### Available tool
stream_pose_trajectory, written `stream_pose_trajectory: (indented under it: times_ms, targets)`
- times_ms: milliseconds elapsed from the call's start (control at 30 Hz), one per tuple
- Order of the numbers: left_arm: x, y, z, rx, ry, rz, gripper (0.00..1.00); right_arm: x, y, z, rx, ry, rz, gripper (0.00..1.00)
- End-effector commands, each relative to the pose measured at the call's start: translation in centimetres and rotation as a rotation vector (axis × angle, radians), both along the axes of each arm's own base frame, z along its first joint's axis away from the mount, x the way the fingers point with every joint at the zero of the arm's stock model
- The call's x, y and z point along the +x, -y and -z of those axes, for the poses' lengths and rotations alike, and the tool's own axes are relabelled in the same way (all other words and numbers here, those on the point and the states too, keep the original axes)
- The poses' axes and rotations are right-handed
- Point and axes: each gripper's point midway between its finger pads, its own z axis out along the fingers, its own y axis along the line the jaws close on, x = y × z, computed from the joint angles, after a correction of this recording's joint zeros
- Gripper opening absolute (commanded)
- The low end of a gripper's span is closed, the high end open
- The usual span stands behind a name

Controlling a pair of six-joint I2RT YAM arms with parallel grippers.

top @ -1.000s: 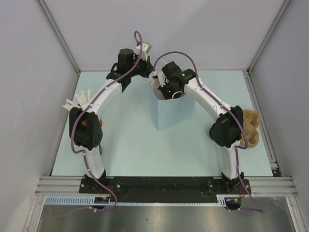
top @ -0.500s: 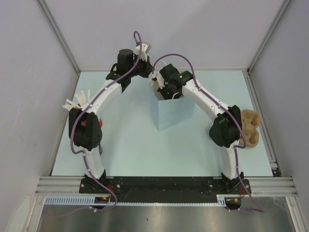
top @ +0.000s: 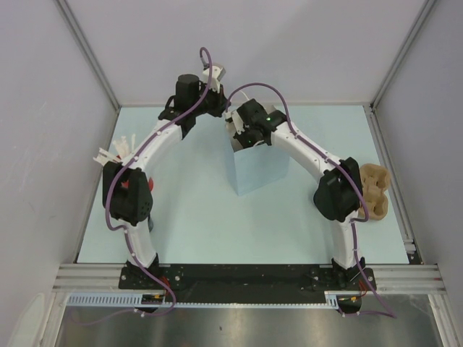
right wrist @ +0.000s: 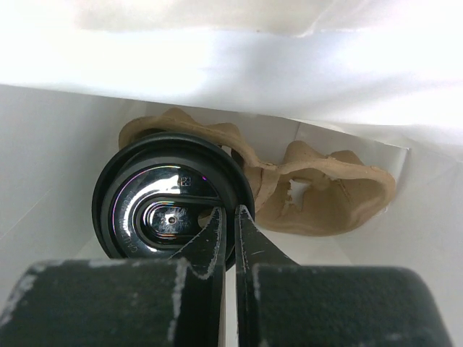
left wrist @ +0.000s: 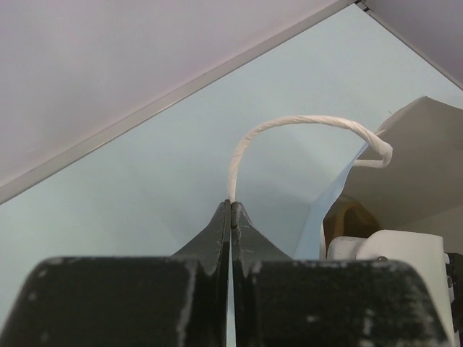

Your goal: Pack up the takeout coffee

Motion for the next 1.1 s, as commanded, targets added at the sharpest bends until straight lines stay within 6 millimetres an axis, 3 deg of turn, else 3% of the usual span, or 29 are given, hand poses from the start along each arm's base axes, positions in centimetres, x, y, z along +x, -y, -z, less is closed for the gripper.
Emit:
stream_pose_trajectory:
  times_ms: [0,267,700,800,1067]
  targets:
    - [-0.9,0.0,-4.2,-0.051,0.075,0.01,0.0,-1.7,0.5,0.5,-0.045,-0.036,-0.036,0.0]
    - [-1.1,0.3,-4.1,-0.049,0.072,0.025,0.0,-1.9,0.5,-1.4,-0.018,-0.006,-0.054,0.26]
    - [-1.4,0.5,-4.4,-0.048,0.08,0.038,0.0,-1.5,0.3,-4.8,0.027,0.051,-0.064,0.52]
    - [-1.5,0.7,-4.3,-0.047,0.076,0.043,0.0,-1.2,0.5,-6.0,0.041,0.073,-0.06,0.61]
    - [-1.6,0.9,-4.3,-0.044,0.079,0.052,0.0,0.2,1.1,-9.5,0.11,0.14,-0.027,0.7]
